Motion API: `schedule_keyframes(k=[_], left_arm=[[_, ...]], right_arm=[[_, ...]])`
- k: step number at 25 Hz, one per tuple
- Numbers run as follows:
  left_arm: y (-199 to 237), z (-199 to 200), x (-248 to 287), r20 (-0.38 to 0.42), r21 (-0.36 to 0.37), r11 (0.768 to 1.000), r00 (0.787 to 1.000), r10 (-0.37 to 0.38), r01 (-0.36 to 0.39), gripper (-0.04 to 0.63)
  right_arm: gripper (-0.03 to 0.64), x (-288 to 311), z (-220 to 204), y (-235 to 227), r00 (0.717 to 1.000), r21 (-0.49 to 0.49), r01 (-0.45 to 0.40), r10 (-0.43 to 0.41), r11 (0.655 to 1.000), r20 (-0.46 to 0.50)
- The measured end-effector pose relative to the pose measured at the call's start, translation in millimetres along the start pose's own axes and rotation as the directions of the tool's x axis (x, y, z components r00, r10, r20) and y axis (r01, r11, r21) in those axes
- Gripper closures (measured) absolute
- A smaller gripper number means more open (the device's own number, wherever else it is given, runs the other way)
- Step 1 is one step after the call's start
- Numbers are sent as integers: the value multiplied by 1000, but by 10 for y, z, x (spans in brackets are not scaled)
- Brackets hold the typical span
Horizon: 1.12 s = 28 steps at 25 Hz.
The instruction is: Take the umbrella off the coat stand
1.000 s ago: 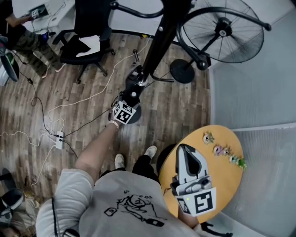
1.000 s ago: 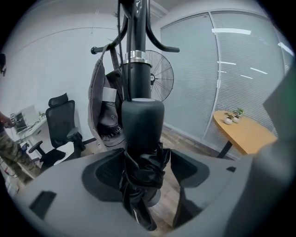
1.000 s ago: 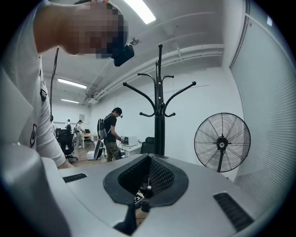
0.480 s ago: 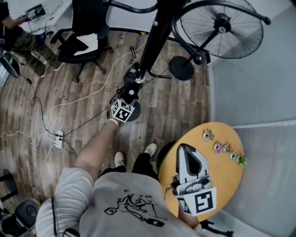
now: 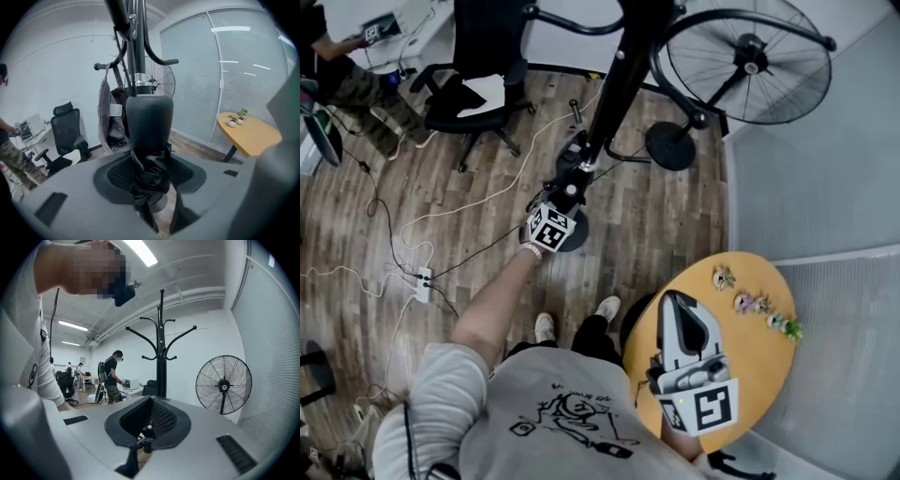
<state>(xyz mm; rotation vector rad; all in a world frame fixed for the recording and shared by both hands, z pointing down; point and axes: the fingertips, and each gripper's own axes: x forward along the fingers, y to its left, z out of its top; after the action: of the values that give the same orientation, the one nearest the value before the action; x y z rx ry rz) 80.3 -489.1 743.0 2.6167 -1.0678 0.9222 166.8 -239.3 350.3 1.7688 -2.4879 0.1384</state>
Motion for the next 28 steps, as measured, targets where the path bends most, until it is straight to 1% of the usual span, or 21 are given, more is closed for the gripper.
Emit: schedule_keyframes(k=[6, 15, 24, 28], left_arm=[[-26, 43, -115, 13, 1, 1000, 1000, -3, 3, 393], [-17, 115, -313, 47, -26, 1000, 999, 4, -3, 393], [-54, 208, -496, 65, -21, 1000, 998, 3, -1, 393], [-43, 229, -591, 59, -20, 1000, 998, 5, -4, 393]], right_arm=[[603, -15, 43, 46, 1000, -4, -9, 9, 1000, 19], [603, -39, 101, 143, 999, -8, -19, 19, 1000, 34], [603, -94, 138, 226, 998, -13, -34, 35, 999, 56], [603, -106, 157, 265, 997, -15, -36, 37, 999, 62]])
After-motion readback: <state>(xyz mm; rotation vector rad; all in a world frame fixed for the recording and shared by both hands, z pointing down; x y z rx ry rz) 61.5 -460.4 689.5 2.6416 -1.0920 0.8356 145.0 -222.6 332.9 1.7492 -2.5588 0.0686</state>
